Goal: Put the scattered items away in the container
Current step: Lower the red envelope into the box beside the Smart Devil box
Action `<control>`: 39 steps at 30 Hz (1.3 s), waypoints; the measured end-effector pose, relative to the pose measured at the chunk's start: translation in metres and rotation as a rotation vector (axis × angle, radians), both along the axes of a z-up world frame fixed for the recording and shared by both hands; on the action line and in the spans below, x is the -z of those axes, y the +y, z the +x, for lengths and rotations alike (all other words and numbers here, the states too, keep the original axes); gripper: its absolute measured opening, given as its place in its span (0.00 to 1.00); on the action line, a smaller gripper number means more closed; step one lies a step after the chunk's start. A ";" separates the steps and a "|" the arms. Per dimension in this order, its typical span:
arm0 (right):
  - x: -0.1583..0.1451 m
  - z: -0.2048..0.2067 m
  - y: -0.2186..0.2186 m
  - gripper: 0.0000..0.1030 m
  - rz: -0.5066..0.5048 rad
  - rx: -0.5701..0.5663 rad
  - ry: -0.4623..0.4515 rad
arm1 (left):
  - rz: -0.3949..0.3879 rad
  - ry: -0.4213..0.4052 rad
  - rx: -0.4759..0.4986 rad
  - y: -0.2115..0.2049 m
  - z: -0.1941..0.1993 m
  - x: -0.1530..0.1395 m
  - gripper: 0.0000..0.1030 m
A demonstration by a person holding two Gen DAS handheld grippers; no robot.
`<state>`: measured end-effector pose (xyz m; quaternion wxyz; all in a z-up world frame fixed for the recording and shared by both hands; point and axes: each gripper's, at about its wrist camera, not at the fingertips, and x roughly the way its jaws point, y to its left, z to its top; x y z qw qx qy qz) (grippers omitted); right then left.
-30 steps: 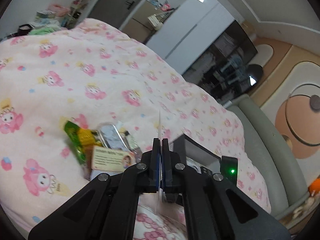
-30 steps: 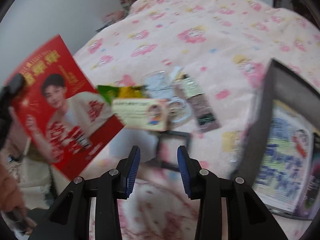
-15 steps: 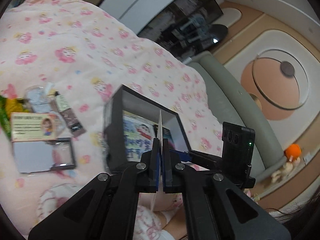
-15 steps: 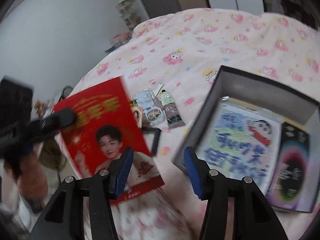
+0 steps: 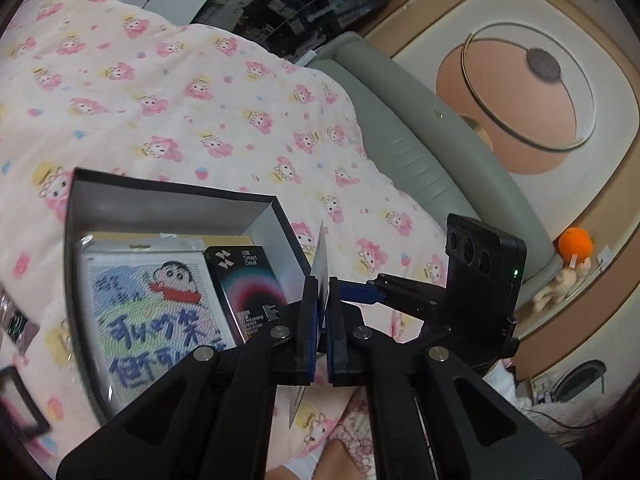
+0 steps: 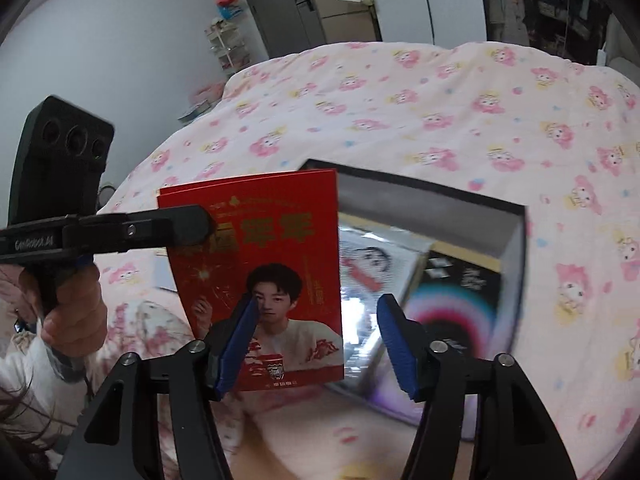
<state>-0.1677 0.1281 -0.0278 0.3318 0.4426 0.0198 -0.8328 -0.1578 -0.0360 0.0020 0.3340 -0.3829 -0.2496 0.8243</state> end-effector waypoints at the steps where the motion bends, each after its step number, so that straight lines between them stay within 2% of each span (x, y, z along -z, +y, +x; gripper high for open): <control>1: 0.002 -0.006 0.005 0.64 -0.012 -0.005 -0.007 | -0.022 0.004 0.007 0.009 -0.006 0.001 0.01; 3: 0.009 -0.018 0.014 0.64 -0.042 0.004 -0.020 | -0.071 0.004 0.015 0.022 -0.019 0.005 0.01; 8: 0.037 -0.038 0.043 0.64 -0.135 0.099 -0.116 | -0.099 -0.068 0.074 0.055 -0.057 0.030 0.02; 11: 0.045 -0.040 0.059 0.64 -0.102 0.173 -0.136 | -0.114 -0.104 0.092 0.071 -0.074 0.050 0.02; 14: 0.051 -0.042 0.063 0.64 -0.051 0.232 -0.126 | -0.190 -0.155 0.085 0.082 -0.088 0.075 0.02; 17: 0.067 -0.051 0.064 0.64 -0.038 0.293 -0.204 | -0.243 -0.212 0.046 0.083 -0.097 0.095 0.05; 21: 0.065 -0.052 0.056 0.64 -0.008 0.325 -0.185 | -0.305 -0.242 0.016 0.084 -0.101 0.103 0.13; 24: 0.062 -0.050 0.056 0.64 0.017 0.345 -0.139 | -0.376 -0.304 0.009 0.095 -0.111 0.115 0.25; 25: 0.057 -0.051 0.058 0.64 0.015 0.384 -0.101 | -0.401 -0.328 -0.003 0.098 -0.115 0.118 0.25; 27: 0.038 -0.058 0.058 0.62 0.033 0.393 -0.001 | -0.419 -0.350 -0.066 0.093 -0.117 0.118 0.25; 28: 0.028 -0.063 0.056 0.62 0.070 0.381 0.059 | -0.413 -0.349 -0.087 0.089 -0.117 0.117 0.25; 30: 0.021 -0.073 0.051 0.62 0.163 0.380 0.108 | -0.399 -0.346 -0.110 0.079 -0.113 0.115 0.25; 32: 0.027 -0.087 0.047 0.60 0.214 0.384 0.099 | -0.403 -0.345 -0.118 0.071 -0.108 0.114 0.25; 36: 0.054 -0.091 0.046 0.54 0.141 0.351 -0.037 | -0.411 -0.352 -0.108 0.064 -0.097 0.118 0.24; 38: 0.062 -0.085 0.040 0.48 0.159 0.324 -0.061 | -0.420 -0.357 -0.093 0.065 -0.098 0.119 0.20; 39: 0.066 -0.084 0.038 0.42 0.177 0.320 -0.065 | -0.424 -0.358 -0.090 0.067 -0.097 0.120 0.18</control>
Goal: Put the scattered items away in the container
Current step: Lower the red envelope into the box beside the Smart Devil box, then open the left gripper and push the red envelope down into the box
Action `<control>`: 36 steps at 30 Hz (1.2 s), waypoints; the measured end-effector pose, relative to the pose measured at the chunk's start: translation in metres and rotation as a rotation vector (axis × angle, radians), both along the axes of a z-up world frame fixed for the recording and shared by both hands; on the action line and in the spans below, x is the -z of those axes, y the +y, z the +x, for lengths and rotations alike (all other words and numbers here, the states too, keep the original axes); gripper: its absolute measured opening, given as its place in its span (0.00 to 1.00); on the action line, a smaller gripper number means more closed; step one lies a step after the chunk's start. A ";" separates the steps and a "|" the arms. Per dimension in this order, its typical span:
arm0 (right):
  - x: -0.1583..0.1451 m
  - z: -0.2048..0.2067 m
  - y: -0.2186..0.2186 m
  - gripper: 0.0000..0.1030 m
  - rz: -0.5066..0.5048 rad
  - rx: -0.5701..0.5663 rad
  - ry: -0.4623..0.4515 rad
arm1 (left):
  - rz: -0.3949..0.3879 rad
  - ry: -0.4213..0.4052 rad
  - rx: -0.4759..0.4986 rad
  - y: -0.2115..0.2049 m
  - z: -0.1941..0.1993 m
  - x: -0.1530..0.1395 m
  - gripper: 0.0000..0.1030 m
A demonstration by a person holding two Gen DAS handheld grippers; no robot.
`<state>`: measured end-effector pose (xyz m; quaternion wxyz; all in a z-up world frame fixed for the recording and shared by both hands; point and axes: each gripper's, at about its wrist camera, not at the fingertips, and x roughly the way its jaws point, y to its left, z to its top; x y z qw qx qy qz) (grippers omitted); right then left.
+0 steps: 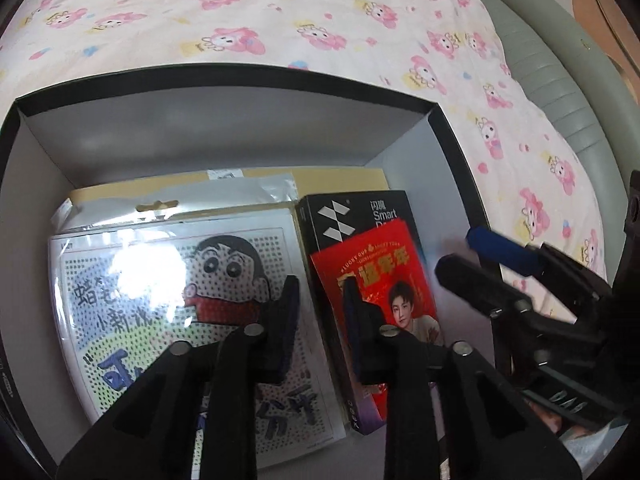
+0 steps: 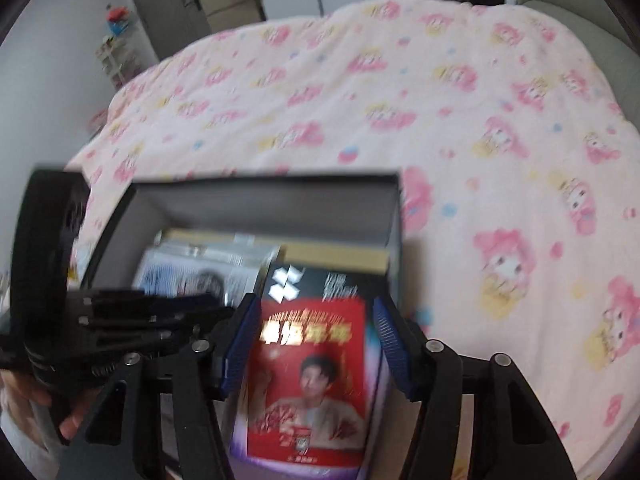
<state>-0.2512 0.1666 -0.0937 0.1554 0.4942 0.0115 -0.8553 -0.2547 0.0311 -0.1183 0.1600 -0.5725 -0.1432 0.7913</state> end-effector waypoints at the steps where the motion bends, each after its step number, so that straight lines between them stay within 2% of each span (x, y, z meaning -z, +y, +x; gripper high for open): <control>1: 0.002 0.002 -0.001 0.38 0.015 0.004 -0.006 | -0.010 -0.006 -0.002 0.002 -0.001 0.001 0.17; 3: 0.003 0.005 0.000 0.32 0.056 0.040 0.004 | -0.060 -0.025 -0.029 0.006 -0.005 0.004 0.16; 5: 0.003 0.005 -0.002 0.32 0.080 0.043 0.026 | -0.085 -0.056 -0.039 0.010 -0.011 0.009 0.14; 8: -0.007 0.005 0.010 0.31 0.022 0.061 0.075 | -0.057 -0.093 0.002 0.020 -0.017 0.014 0.13; 11: -0.020 0.002 0.033 0.31 -0.023 0.119 0.124 | -0.109 -0.064 0.041 0.031 -0.017 0.010 0.14; 12: -0.021 0.001 0.042 0.31 -0.025 0.139 0.126 | -0.103 -0.062 0.041 0.032 -0.019 0.009 0.14; 15: -0.015 -0.005 0.057 0.31 -0.035 0.164 0.084 | -0.070 -0.068 0.019 0.020 -0.022 0.004 0.14; 18: -0.012 -0.007 0.059 0.31 -0.083 0.147 0.054 | -0.098 0.024 -0.008 0.012 -0.022 -0.017 0.14; 21: -0.015 -0.006 0.054 0.31 -0.091 0.129 0.062 | -0.058 0.040 0.024 0.020 -0.031 -0.019 0.14; 24: -0.012 -0.007 0.051 0.31 -0.068 0.133 0.058 | -0.105 0.012 0.035 0.033 -0.041 -0.007 0.14; 27: -0.008 -0.005 0.053 0.31 -0.073 0.129 0.041 | -0.117 -0.042 0.033 0.039 -0.042 0.005 0.13; 29: -0.010 -0.002 0.055 0.31 -0.065 0.130 0.044 | -0.062 -0.078 0.047 0.048 -0.052 0.007 0.13; 31: -0.015 0.001 0.063 0.31 -0.039 0.178 0.065 | 0.057 -0.146 0.099 0.053 -0.049 0.011 0.14; 32: -0.017 0.000 0.067 0.31 -0.043 0.193 0.069 | 0.086 -0.151 0.113 0.054 -0.047 0.011 0.14; 35: -0.025 0.000 0.079 0.31 -0.083 0.209 0.081 | 0.071 -0.072 0.077 0.039 -0.040 -0.004 0.14; 36: -0.026 0.000 0.078 0.31 -0.091 0.198 0.081 | 0.098 -0.062 0.057 0.028 -0.039 -0.008 0.14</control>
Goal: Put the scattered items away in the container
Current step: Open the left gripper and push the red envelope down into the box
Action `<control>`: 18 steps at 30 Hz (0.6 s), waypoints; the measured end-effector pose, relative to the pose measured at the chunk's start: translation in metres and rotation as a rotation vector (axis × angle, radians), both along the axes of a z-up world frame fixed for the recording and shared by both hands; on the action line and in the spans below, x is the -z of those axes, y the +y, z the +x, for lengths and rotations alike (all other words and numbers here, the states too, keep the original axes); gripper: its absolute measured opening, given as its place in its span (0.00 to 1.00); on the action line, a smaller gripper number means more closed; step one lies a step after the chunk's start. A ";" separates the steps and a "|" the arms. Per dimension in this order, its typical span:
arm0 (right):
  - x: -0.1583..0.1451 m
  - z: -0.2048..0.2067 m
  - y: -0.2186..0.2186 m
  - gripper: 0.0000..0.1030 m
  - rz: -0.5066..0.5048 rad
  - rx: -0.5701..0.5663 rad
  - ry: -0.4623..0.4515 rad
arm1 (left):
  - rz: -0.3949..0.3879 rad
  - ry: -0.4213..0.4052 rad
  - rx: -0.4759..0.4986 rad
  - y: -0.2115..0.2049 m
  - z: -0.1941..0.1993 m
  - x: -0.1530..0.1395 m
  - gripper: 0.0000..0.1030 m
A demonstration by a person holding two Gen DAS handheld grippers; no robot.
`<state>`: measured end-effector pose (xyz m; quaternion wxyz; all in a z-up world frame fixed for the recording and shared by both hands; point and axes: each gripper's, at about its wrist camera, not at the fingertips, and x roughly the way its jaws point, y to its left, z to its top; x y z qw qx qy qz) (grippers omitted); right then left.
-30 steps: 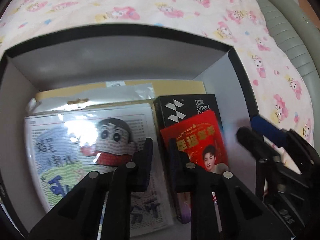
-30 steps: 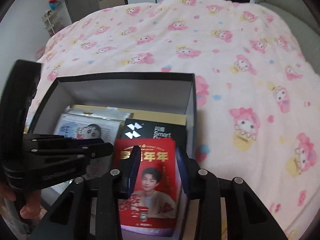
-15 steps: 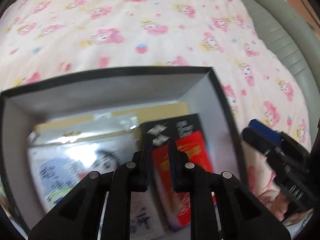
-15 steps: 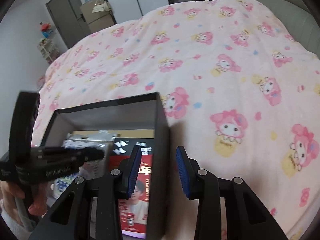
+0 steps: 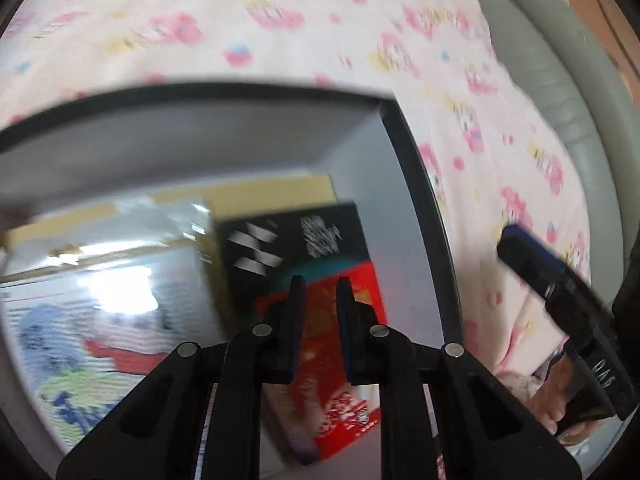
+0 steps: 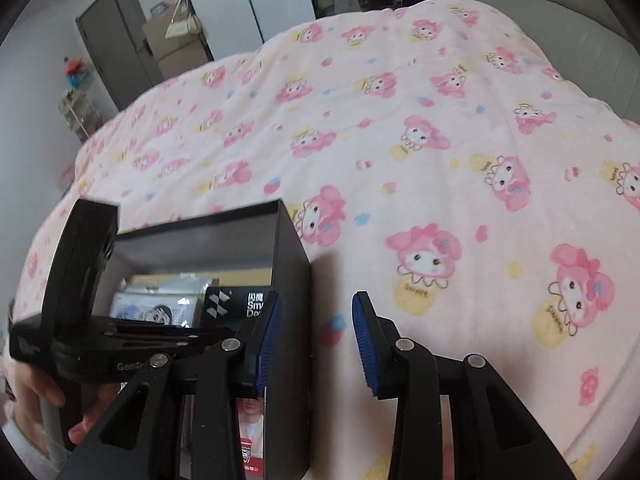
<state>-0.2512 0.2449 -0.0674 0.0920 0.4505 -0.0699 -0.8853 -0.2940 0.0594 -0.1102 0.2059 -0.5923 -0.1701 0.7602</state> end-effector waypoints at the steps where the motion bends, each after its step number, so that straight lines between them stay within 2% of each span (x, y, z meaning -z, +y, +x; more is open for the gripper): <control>1: -0.001 0.002 -0.005 0.31 -0.010 -0.027 -0.002 | 0.023 -0.005 -0.004 -0.006 0.000 -0.001 0.14; 3: -0.001 0.001 -0.018 0.31 -0.045 -0.080 -0.016 | 0.013 -0.007 -0.009 -0.014 0.001 0.000 0.14; 5: -0.002 0.001 -0.029 0.32 -0.061 -0.079 -0.030 | 0.019 -0.008 -0.012 -0.020 0.008 0.002 0.13; 9: -0.003 -0.002 -0.052 0.32 0.011 -0.101 -0.015 | 0.179 -0.040 -0.035 -0.045 0.028 0.009 0.14; 10: -0.001 -0.003 -0.059 0.32 0.029 -0.117 -0.023 | 0.193 -0.032 -0.049 -0.055 0.035 0.008 0.14; 13: 0.016 -0.004 -0.086 0.32 0.074 -0.222 -0.084 | 0.105 -0.005 -0.104 -0.077 0.043 0.004 0.14; 16: 0.039 0.000 -0.110 0.32 0.121 -0.300 -0.159 | 0.096 -0.009 -0.139 -0.086 0.041 0.006 0.14; 18: 0.053 0.007 -0.117 0.33 0.153 -0.332 -0.200 | 0.084 -0.001 -0.125 -0.081 0.041 0.007 0.14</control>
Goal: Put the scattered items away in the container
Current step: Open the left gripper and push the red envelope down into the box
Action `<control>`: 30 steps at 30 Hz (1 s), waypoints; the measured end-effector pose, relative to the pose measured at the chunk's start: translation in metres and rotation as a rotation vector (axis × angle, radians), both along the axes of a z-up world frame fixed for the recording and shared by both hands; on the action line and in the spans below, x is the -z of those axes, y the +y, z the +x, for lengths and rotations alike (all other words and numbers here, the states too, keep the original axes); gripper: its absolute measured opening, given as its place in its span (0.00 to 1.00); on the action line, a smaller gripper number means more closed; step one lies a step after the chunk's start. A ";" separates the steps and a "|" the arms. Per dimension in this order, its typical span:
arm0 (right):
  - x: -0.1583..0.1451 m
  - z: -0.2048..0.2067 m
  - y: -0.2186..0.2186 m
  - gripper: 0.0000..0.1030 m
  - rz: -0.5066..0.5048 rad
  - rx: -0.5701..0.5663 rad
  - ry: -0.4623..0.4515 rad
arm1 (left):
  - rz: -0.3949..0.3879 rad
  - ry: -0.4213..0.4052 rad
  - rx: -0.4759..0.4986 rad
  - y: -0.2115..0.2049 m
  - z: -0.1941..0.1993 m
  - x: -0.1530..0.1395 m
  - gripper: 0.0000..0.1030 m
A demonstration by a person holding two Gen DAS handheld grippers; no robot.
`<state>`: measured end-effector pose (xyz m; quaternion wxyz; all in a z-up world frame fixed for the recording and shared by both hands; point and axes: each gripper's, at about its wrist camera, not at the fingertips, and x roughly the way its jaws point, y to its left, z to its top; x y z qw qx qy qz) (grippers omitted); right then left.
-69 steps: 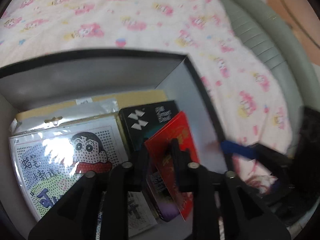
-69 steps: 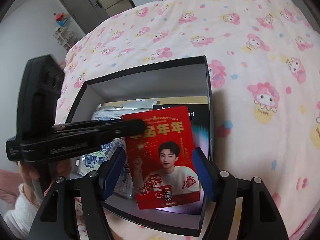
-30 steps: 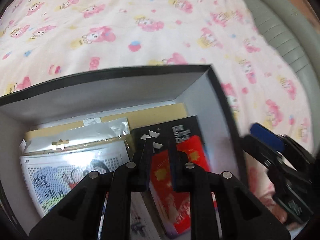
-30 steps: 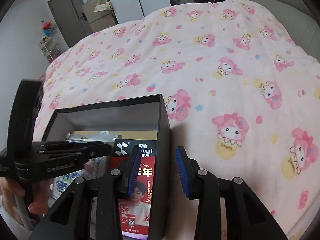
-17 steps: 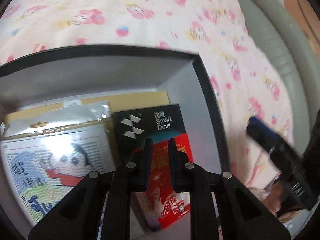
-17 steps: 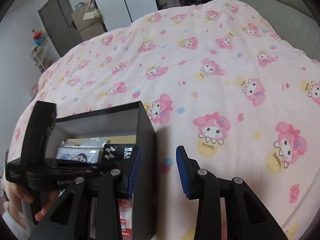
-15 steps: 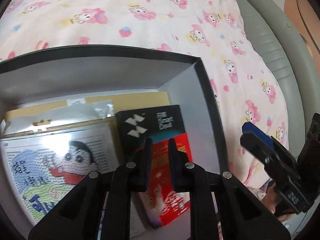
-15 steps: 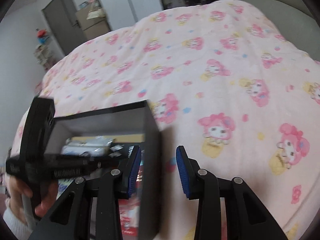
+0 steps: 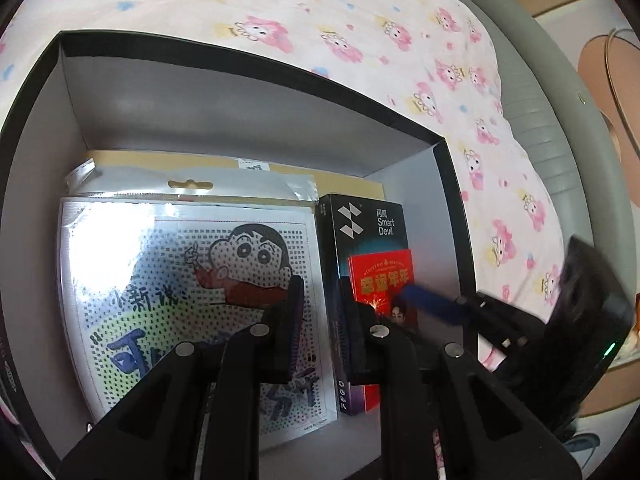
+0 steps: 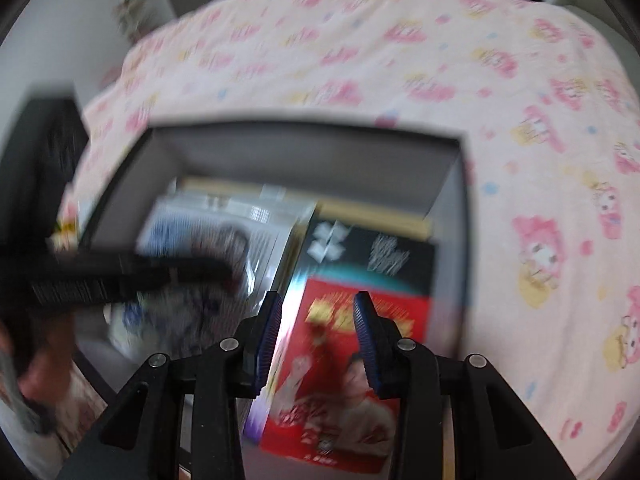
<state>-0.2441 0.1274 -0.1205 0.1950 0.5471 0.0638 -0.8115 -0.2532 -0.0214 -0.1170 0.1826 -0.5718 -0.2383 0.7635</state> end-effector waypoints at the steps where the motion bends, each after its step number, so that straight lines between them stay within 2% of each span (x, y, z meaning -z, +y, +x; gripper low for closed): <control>1: 0.007 0.004 -0.002 0.34 0.018 -0.016 -0.018 | -0.007 0.000 0.006 0.003 0.001 0.001 0.14; 5: 0.018 0.011 -0.005 0.35 0.072 -0.052 -0.030 | -0.011 -0.019 0.026 0.013 0.000 0.010 0.14; 9: 0.019 0.010 -0.002 0.34 0.056 -0.041 -0.050 | -0.015 -0.001 0.019 0.020 0.001 0.005 0.14; 11: 0.007 0.008 0.004 0.35 0.007 -0.027 -0.033 | -0.007 0.011 0.002 0.019 -0.001 -0.001 0.14; 13: -0.016 0.001 0.016 0.35 -0.042 0.007 0.037 | -0.009 0.021 -0.011 0.021 -0.008 -0.007 0.14; 14: -0.029 -0.005 0.024 0.35 -0.067 0.036 0.071 | -0.024 0.026 -0.017 0.022 -0.012 -0.009 0.14; 16: -0.049 -0.021 0.042 0.35 -0.108 0.123 0.115 | -0.110 0.051 -0.013 0.035 -0.021 -0.013 0.14; 18: -0.056 -0.033 0.054 0.35 -0.122 0.179 0.140 | -0.145 0.052 0.023 0.050 -0.030 -0.011 0.14; 20: -0.057 -0.036 0.059 0.35 -0.089 0.228 0.159 | -0.147 0.049 0.065 0.062 -0.035 -0.008 0.14; 22: -0.055 -0.029 0.064 0.35 -0.117 0.218 0.151 | -0.141 0.048 0.105 0.072 -0.040 -0.002 0.14; 24: -0.051 -0.024 0.068 0.35 -0.154 0.198 0.121 | -0.146 0.004 0.119 0.079 -0.045 0.009 0.13; 27: -0.046 -0.017 0.068 0.35 -0.144 0.186 0.102 | -0.160 -0.002 0.125 0.083 -0.043 0.011 0.13; 28: -0.044 -0.016 0.069 0.35 -0.135 0.181 0.107 | -0.142 -0.013 0.144 0.085 -0.042 0.011 0.13; 30: -0.039 -0.017 0.068 0.35 -0.122 0.175 0.101 | -0.041 -0.062 0.148 0.080 -0.035 0.014 0.13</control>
